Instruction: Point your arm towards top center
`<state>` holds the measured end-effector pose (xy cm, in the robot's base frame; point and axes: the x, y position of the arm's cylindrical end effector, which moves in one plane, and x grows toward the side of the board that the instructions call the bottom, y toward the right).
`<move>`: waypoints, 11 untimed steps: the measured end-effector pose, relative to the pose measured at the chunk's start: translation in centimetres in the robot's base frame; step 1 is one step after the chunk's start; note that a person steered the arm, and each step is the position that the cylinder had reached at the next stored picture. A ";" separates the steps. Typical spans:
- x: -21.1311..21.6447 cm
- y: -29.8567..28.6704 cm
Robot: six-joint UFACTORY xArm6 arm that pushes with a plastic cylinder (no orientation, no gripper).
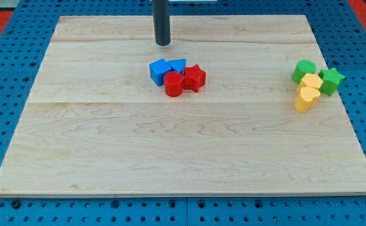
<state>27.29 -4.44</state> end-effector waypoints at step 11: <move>-6.1 0.0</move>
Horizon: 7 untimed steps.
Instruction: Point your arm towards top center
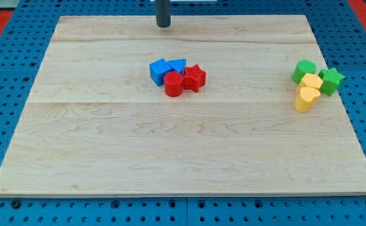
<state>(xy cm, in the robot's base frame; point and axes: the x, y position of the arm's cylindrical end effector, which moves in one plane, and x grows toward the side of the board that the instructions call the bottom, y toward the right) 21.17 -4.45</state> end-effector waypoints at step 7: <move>2.7 6.3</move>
